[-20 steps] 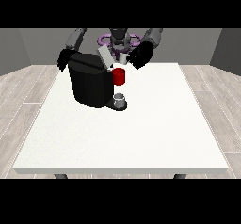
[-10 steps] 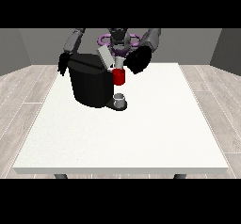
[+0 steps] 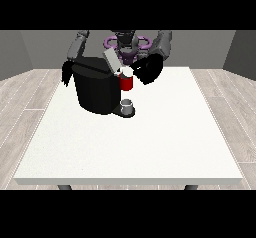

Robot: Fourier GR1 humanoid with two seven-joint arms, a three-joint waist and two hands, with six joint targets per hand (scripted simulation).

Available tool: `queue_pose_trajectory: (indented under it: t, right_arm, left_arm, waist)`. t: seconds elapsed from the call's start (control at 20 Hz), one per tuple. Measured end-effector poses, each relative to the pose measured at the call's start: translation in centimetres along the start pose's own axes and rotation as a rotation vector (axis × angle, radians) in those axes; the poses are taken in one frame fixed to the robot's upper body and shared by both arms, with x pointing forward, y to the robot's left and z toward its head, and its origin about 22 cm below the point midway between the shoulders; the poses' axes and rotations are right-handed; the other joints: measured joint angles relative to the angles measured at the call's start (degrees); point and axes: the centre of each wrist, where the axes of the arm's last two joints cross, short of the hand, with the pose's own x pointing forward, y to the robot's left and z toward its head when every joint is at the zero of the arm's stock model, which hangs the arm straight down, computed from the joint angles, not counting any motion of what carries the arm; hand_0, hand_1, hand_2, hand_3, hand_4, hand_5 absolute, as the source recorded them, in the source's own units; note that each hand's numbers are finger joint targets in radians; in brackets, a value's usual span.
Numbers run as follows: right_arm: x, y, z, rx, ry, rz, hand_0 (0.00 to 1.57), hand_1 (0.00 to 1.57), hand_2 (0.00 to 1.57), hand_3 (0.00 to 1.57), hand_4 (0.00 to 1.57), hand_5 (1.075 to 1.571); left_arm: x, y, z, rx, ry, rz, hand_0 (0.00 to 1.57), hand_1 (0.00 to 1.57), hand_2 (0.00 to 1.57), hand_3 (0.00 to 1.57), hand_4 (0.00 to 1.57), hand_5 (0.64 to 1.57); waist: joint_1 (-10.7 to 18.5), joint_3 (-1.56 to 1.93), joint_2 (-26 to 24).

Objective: Insert the coffee pod into the coffee machine and close the lid

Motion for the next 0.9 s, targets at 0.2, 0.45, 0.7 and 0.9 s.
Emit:
queue_pose_trajectory:
  t: [0.2,0.45,0.7,0.9]
  right_arm:
    - [0.4,-0.4,-0.8,-0.008,-0.007,0.002,0.00,0.00,0.00,0.00,0.19,1.571]
    - [-0.1,0.6,-1.1,-0.002,0.019,0.000,0.00,0.00,0.00,0.00,0.26,1.571]
    - [0.0,1.0,-1.8,0.001,0.017,0.006,0.00,0.00,0.00,0.00,0.26,1.571]
    - [-0.9,-0.3,-0.8,-0.025,0.041,0.000,0.00,0.00,0.00,0.00,0.29,1.571]
  left_arm:
    - [0.1,0.3,0.0,0.004,-0.008,-0.025,1.42,1.42,1.46,1.35,0.66,1.571]
    - [0.4,0.2,-0.3,0.029,0.003,-0.017,1.39,1.39,1.43,1.39,0.59,1.571]
    - [1.1,0.0,-0.6,0.044,-0.006,-0.031,1.37,1.37,1.38,1.26,0.55,1.571]
    - [0.4,-1.7,-0.5,0.030,-0.038,0.039,0.00,0.00,0.00,0.00,0.00,1.571]
  waist:
    - [0.11,0.02,0.99]
    - [-0.25,-0.01,0.90]
    - [-0.63,-0.04,1.42]
    - [0.77,-0.08,0.36]
